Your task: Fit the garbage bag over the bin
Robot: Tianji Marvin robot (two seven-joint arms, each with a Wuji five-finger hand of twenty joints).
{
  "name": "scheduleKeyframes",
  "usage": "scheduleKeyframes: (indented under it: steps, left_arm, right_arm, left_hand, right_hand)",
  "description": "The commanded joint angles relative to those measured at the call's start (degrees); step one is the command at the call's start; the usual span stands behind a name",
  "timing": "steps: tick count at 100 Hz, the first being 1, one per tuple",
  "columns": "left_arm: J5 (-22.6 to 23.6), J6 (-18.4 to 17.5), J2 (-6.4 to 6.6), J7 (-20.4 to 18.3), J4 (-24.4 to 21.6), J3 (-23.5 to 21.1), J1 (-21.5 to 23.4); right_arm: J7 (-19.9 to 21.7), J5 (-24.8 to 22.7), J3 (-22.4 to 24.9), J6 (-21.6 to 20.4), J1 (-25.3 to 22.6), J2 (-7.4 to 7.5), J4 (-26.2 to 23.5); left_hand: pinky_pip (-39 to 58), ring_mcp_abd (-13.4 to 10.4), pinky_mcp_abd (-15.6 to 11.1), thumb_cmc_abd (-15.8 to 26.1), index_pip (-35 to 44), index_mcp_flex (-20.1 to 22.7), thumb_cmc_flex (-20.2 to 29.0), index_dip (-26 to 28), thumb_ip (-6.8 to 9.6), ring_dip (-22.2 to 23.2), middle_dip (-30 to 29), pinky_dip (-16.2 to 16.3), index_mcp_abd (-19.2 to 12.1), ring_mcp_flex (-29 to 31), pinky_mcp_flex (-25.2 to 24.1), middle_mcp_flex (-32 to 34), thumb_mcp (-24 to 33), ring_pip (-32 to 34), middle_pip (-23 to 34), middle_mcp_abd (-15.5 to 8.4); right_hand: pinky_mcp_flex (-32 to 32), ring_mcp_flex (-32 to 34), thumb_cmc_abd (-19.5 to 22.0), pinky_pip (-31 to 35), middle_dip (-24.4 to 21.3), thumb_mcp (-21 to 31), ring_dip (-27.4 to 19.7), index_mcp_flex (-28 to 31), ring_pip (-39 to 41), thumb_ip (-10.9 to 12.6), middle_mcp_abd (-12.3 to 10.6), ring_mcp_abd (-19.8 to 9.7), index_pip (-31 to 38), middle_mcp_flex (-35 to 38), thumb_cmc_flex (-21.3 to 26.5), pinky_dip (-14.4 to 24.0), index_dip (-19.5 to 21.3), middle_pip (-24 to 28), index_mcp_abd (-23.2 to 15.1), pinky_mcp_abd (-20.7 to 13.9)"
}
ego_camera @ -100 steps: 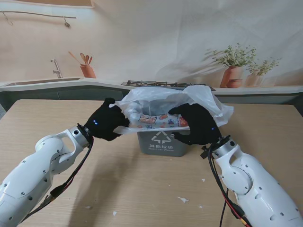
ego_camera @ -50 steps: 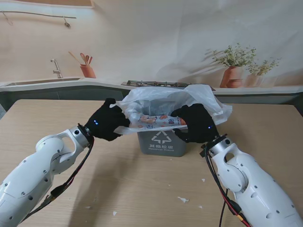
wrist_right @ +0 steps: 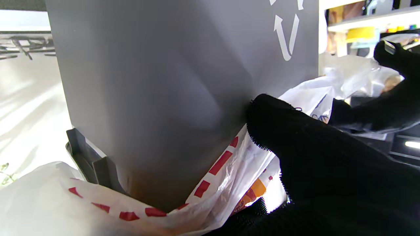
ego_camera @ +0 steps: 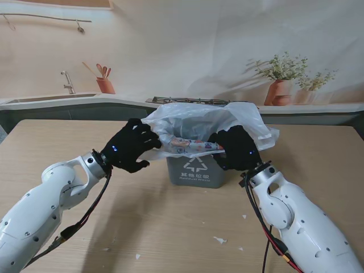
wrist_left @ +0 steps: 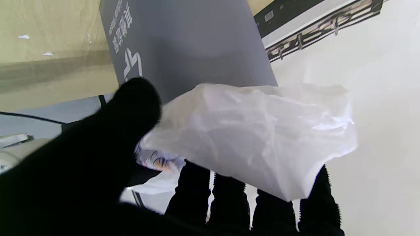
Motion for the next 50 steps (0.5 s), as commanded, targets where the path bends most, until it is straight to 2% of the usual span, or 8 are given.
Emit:
scheduleKeyframes:
  steps: [1,10,20,26,41,50]
  left_arm:
    - [-0.73,-0.23,0.13,-0.49,-2.02,-0.42,0.63]
    - [-1.08,-1.08,-0.06,-0.01,-2.94,-1.51,1.49]
    - [-4.47,-1.89,-1.02,0.65,-3.38,-2.63,2.75]
    - [-5.93,-2.52,-1.53,1.42,-4.00,-3.31,3.54]
    - [-6.55,-1.89,-2.27,5.50,-5.73,-4.32,4.16]
    - [-7.90,-0.11,-2.80,5.19,-6.75,-4.94,3.59]
  right_arm:
    - [0.11,-0.38,-0.32,0.64,-0.21,-0.39,0.49]
    - [-1.02,-0.81,-0.72,1.12,0.18,-0.44,0.93]
    - [-1.88,-1.02,-0.99,1.07,0.54,-0.49,1.37]
    - [-2.15,-1.10,-1.10,0.90,0.72,-0.49,1.59]
    - [-2.62,-1.42,-1.24,0.23,0.98,-0.43,2.08]
    - [-2.72,-1.44,-1.22,0.02,0.99,-0.43,2.17]
  left_hand:
    - [0.14,0.84,-1.19,0.57,-2.29,-4.96,-2.88,-0.18,1.92,-0.90,-1.47,0.80,2.30,-3.15,-0.57,-4.51,-1.97,-0.49,-1.60,2.72]
    - [-1.09,1.31,-0.23,2.26,-4.31,-7.24,-4.66,-1.51,2.37,-1.00,-2.95,0.22,3.15,-4.77,-0.62,-7.63,-5.91,-1.09,-3.09,3.82]
    - [-1.51,1.72,-0.09,5.87,-5.58,-8.01,-5.62,-2.50,3.22,-0.87,-3.74,0.02,3.74,-6.03,-0.62,-9.42,-10.23,-1.75,-4.26,4.66]
    - [-0.29,1.74,-0.23,8.63,-5.47,-7.84,-4.94,-2.61,4.49,-0.53,-3.69,0.63,3.79,-5.96,-0.58,-9.42,-12.71,-1.78,-4.38,4.82]
    - [7.43,1.69,-0.47,12.87,-0.44,-5.57,-0.67,0.01,4.94,2.24,-0.87,4.47,4.74,-2.60,-0.85,-5.43,-11.48,2.58,0.14,3.82]
    - [7.71,1.89,-0.33,13.75,-0.33,-6.91,-0.31,0.24,4.58,2.95,0.28,4.65,6.88,-3.62,-1.10,-6.33,-11.37,3.73,1.49,4.23]
  right_hand:
    - [1.95,2.88,-1.87,3.65,0.75,3.44,1.04,1.57,1.90,-1.96,-1.13,-0.62,1.85,2.20,2.36,1.36,-0.93,2.56,-2.41,4.47]
    - [2.81,4.78,-2.44,4.30,1.46,4.60,1.11,3.79,2.66,-1.98,-1.23,-0.88,2.93,4.56,3.43,1.67,-0.55,3.48,-3.40,4.72]
    - [3.20,6.04,-2.91,4.54,1.96,5.93,0.73,6.50,2.58,-2.05,-1.43,-0.94,3.83,6.86,4.68,1.84,-0.03,3.70,-5.02,4.85]
    - [3.20,6.09,-2.86,4.54,2.09,6.08,0.64,7.02,2.54,-2.11,-1.41,-0.93,4.05,7.21,4.78,1.86,0.28,3.65,-5.60,4.85]
    - [3.19,6.08,-2.63,4.53,2.24,6.22,0.53,7.04,2.52,-2.16,-1.42,-0.94,3.86,7.20,4.83,1.89,0.54,3.43,-5.84,4.84]
    - [3.10,6.01,-2.47,4.44,2.30,6.17,0.45,6.91,2.45,-2.17,-1.51,-0.96,3.71,7.12,4.84,1.87,0.66,3.27,-5.69,4.83]
